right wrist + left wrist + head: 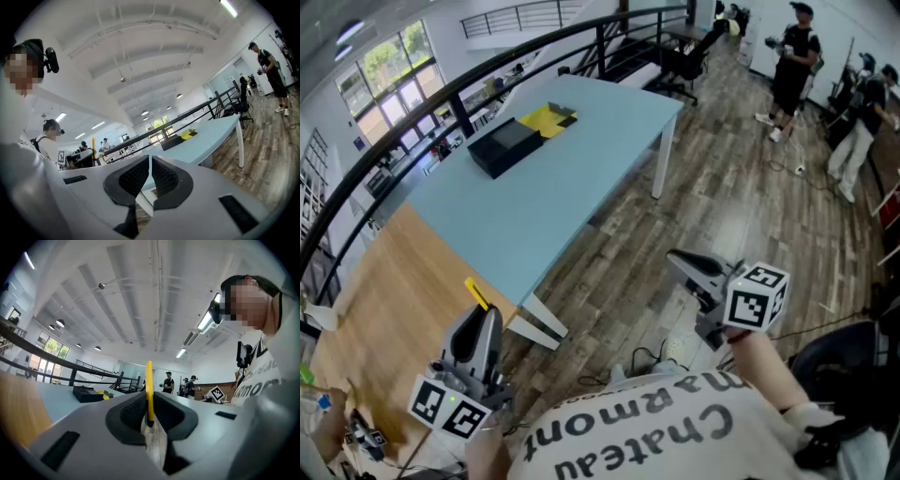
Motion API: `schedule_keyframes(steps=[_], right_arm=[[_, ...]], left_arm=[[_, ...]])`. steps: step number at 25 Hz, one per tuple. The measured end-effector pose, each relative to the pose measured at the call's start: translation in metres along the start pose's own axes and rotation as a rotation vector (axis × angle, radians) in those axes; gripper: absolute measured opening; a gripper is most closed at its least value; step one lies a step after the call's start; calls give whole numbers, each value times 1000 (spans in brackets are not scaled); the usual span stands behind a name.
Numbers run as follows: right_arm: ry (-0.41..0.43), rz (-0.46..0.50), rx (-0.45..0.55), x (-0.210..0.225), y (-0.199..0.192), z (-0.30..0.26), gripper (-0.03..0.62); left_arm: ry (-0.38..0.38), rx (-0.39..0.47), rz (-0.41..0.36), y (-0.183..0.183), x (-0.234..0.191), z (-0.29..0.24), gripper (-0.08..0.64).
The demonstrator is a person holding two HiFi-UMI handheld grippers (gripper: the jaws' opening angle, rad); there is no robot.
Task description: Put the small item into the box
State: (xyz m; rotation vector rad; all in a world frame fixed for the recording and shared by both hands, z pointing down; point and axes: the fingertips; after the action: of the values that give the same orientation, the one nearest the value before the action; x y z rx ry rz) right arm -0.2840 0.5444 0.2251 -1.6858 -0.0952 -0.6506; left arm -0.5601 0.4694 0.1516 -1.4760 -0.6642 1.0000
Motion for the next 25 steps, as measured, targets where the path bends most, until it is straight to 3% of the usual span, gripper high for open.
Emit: schedule_keyframes(steps=[9,14,25], right_arm=[[-23,49,-23,-3,0,-6,46],[-28,21,-16,2,2,-10,46],[26,1,-3,70,30,-54,46]], left_arm=[[-30,-5,16,-4,5,-1,49],[-50,-35,32,-12,9,-10,49],[-24,-34,50,-20,-11,-79,49]])
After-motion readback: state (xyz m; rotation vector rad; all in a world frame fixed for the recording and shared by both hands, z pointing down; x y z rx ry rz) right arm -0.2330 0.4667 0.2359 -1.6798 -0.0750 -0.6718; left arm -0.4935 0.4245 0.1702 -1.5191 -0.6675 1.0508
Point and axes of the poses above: the fingertips, and each gripper's own axes: z backward along the fingers, x to its right, y out of its top, and after that the axes turned 4 degrees about y, right-handed
